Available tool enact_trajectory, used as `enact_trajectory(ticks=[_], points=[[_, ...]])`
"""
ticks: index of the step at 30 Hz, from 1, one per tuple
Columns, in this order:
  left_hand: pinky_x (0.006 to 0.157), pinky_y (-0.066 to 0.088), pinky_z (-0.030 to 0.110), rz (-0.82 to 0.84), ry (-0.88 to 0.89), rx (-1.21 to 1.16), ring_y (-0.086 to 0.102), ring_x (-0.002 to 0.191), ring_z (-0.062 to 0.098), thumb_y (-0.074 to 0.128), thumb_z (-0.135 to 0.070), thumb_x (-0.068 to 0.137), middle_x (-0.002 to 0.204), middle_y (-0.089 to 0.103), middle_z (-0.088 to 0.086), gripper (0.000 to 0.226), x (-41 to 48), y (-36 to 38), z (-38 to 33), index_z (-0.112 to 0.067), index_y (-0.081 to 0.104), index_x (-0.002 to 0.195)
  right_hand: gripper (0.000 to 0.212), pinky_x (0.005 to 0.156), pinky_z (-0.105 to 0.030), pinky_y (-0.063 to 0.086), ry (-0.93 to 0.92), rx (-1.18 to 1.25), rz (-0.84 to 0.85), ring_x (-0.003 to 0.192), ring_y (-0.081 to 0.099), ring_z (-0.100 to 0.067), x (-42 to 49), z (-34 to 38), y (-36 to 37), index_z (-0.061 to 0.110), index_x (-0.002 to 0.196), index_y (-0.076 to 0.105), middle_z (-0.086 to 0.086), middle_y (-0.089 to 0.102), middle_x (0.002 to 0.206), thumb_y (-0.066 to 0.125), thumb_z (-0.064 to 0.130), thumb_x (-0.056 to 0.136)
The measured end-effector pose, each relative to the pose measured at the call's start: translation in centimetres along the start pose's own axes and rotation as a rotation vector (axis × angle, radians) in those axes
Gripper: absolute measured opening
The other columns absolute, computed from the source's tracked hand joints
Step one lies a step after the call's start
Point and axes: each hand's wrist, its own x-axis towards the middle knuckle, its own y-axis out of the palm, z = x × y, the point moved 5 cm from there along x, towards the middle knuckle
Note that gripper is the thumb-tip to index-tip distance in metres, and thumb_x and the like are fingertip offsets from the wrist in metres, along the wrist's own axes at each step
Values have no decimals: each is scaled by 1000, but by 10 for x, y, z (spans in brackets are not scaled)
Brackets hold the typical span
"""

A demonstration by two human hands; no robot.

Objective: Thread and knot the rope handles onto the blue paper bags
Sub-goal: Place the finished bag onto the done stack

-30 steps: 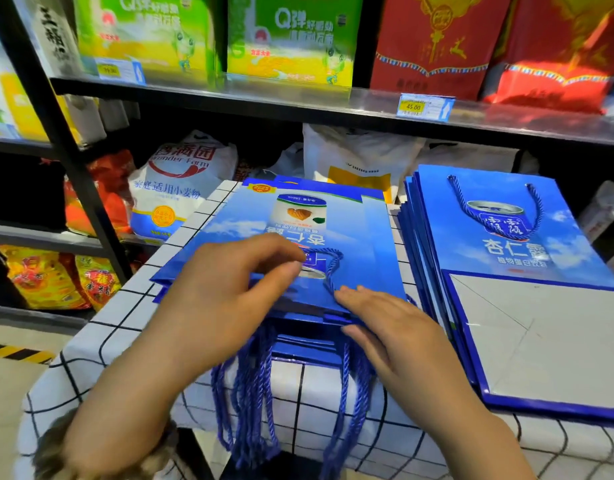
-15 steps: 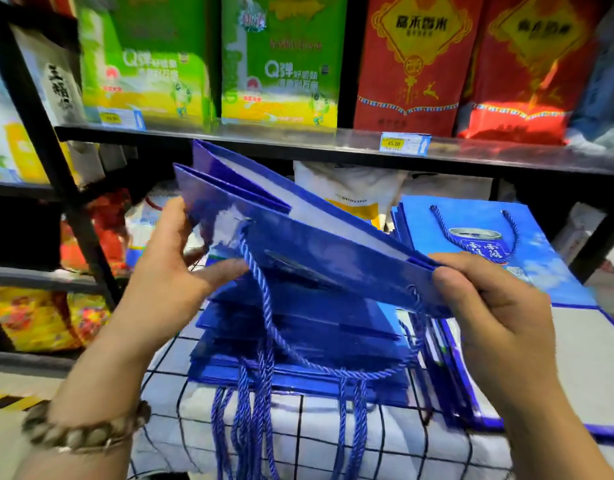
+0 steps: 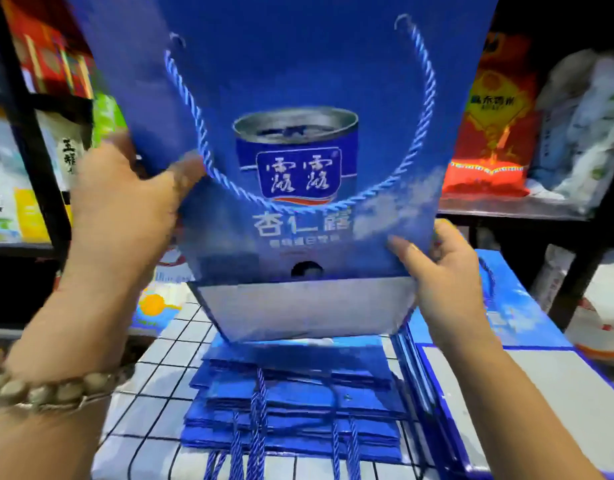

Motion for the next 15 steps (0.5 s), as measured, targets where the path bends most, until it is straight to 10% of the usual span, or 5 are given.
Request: enact_trajectory(ticks=[9,15], points=[[77,54,30,270,-50,103,65,85,9,80,-40,51,105,68,0,62,1,116,0,-13,61,103,19,55,-10,46,-28,-205,-179,55,58,8,29,52,-106,23,83,57,22,66,58,60,4,83],[77,51,32,568,-284,124,63,88,17,78,-33,48,95,66,2,49,-48,239,66,-16,61,91,33,69,-27,36,361,-1025,-204,88,62,-24,14,-17,-202,13,105,68,-11,69,98,71,30,76]])
